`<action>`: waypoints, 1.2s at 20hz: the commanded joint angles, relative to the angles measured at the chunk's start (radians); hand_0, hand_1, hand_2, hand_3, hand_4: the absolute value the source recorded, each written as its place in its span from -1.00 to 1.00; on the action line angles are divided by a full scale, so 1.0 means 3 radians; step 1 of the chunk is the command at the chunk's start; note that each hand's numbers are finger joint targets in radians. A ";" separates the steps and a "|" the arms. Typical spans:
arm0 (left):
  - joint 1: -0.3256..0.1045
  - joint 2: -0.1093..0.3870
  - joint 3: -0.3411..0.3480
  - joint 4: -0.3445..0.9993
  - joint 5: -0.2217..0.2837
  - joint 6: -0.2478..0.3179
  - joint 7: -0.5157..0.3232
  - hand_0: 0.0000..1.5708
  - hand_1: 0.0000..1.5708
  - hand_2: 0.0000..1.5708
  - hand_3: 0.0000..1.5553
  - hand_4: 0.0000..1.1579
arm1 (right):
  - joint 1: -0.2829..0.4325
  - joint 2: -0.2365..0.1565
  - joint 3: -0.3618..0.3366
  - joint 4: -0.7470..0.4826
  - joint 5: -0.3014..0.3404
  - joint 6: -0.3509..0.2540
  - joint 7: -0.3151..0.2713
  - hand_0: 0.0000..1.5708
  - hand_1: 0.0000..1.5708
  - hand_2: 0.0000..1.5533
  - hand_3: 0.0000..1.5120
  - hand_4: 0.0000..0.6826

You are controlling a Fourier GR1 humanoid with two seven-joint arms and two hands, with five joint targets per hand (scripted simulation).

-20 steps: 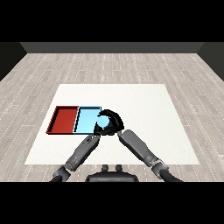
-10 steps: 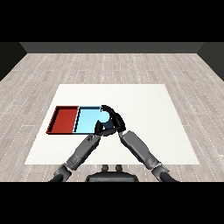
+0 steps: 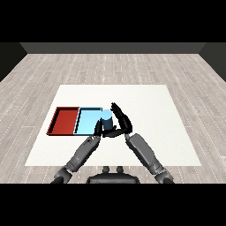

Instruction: Pick the blue can and put it in the blue box

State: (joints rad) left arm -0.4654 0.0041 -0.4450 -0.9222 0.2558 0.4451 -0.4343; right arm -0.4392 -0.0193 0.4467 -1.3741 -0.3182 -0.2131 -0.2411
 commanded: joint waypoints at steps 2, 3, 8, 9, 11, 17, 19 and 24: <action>-0.0002 -0.0013 -0.0027 0.0022 0.0004 0.0042 -0.0052 1.00 1.00 1.00 0.93 0.95 | 0.0379 -0.0128 -0.0197 -0.0331 0.0011 0.0211 0.0001 -1.00 -1.00 -1.00 -1.00 -1.00; 0.0006 -0.0013 -0.0296 -0.0037 0.0163 0.0316 -0.0030 1.00 1.00 1.00 0.93 0.95 | 0.0489 -0.0115 -0.0153 -0.0531 -0.0024 0.0167 0.0032 -1.00 -1.00 -1.00 -1.00 -1.00; -0.0037 0.0164 0.0234 0.0210 -0.0141 -0.0120 -0.0139 1.00 1.00 1.00 0.92 0.95 | 0.0592 -0.0170 -0.0334 -0.1038 0.0003 0.0003 0.0249 -1.00 -1.00 -1.00 -1.00 -1.00; 0.0030 -0.0005 0.0083 0.0078 -0.0223 0.0041 0.0025 1.00 1.00 1.00 0.92 0.95 | 0.0945 -0.0354 -0.0386 -0.1196 -0.0044 0.0154 0.0056 -1.00 -1.00 -1.00 -1.00 -1.00; -0.0004 0.0184 0.0175 -0.0075 -0.0204 -0.0013 0.0194 1.00 1.00 1.00 0.91 0.95 | 0.0943 -0.0474 -0.0732 -0.1132 -0.0333 0.0378 0.0007 -1.00 -1.00 -1.00 -1.00 -1.00; -0.0128 0.0395 0.0420 0.0168 -0.0271 0.0004 0.0344 1.00 1.00 1.00 0.93 0.95 | 0.1196 -0.0708 -0.1187 -0.1270 -0.0472 0.0515 -0.0115 -1.00 -1.00 -1.00 -1.00 -1.00; -0.0325 0.0511 0.0685 0.0517 -0.0180 -0.0165 0.0205 1.00 1.00 1.00 0.92 0.98 | 0.1388 -0.0647 -0.1097 -0.1416 -0.0351 0.0410 -0.0126 -1.00 -1.00 -1.00 -1.00 -1.00; -0.0383 0.0900 0.0929 0.0866 -0.0104 -0.0273 0.0588 1.00 1.00 1.00 0.93 0.88 | 0.1282 -0.0704 -0.1285 -0.1327 -0.0457 0.0435 -0.0004 -1.00 -1.00 -1.00 -1.00 -1.00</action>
State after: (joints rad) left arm -0.5531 0.2016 -0.2226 -0.7359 0.2112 0.3907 -0.3132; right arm -0.0532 -0.2140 0.1133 -1.7821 -0.4298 -0.0920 -0.2511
